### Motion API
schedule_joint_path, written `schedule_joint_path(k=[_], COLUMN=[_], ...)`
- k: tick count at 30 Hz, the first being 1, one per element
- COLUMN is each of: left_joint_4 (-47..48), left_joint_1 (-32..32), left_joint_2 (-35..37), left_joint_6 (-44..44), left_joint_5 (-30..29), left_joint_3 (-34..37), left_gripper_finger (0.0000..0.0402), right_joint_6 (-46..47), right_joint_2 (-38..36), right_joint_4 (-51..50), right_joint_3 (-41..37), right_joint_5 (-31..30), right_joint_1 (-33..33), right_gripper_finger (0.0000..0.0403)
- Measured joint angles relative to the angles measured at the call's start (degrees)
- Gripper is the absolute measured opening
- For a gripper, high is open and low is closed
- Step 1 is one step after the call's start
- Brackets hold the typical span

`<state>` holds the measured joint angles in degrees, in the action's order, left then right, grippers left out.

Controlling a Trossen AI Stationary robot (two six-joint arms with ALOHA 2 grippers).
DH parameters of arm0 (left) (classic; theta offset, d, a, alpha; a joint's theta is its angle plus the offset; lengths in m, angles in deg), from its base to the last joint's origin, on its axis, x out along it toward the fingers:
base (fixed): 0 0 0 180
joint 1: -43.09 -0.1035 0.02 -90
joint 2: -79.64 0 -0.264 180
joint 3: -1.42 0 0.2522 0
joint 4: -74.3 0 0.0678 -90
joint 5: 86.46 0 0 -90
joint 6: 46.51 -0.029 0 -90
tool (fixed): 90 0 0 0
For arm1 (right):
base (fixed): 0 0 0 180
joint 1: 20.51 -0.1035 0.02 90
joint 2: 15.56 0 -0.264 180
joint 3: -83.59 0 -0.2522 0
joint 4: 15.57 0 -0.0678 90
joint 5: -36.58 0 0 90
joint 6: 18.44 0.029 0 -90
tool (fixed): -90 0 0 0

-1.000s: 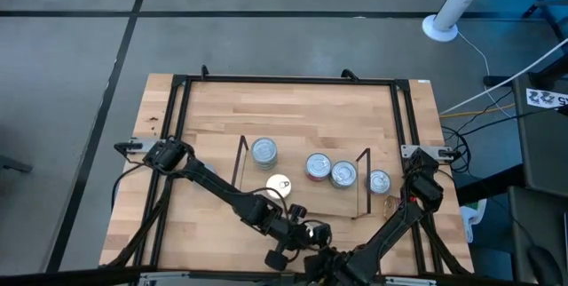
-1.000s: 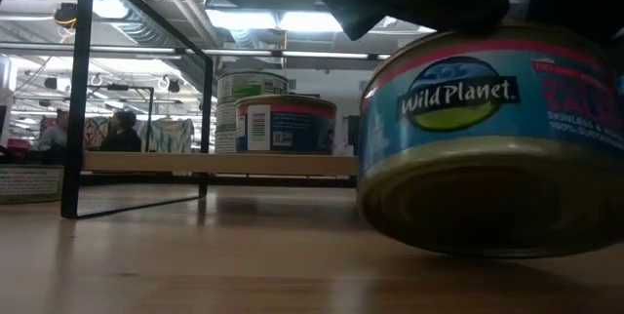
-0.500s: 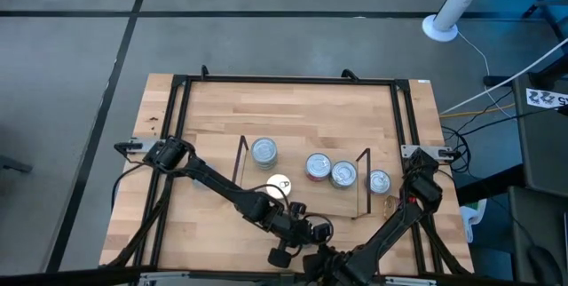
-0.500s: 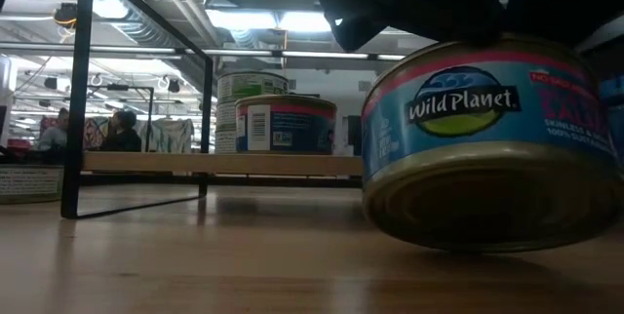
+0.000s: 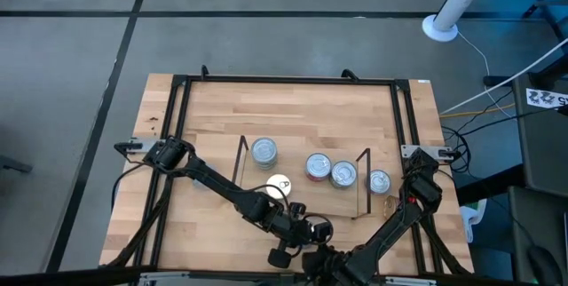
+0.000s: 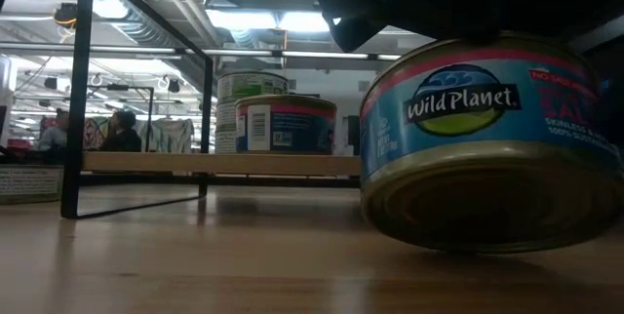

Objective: Stack canned seafood by type on shelf
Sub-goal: Stack the blue pink tuna can on top of the blue pink tuna can on the shelf

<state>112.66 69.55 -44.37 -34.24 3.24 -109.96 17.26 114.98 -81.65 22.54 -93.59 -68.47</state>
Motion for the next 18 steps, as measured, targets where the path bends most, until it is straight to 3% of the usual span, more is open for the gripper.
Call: schedule_joint_path(k=[10,18], left_joint_4=[0.4,0.4], left_joint_1=[0.0,0.0], left_joint_2=[0.0,0.0], left_joint_6=[0.0,0.0], left_joint_5=[0.0,0.1], left_joint_3=[0.0,0.0], left_gripper_finger=[0.0000,0.0000], right_joint_6=[1.8,1.6], right_joint_2=[2.0,2.5], right_joint_4=[2.0,2.8], right_joint_3=[0.0,0.0], right_joint_5=[0.5,-2.5], right_joint_1=[0.0,0.0], right_gripper_finger=[0.0308,0.0308])
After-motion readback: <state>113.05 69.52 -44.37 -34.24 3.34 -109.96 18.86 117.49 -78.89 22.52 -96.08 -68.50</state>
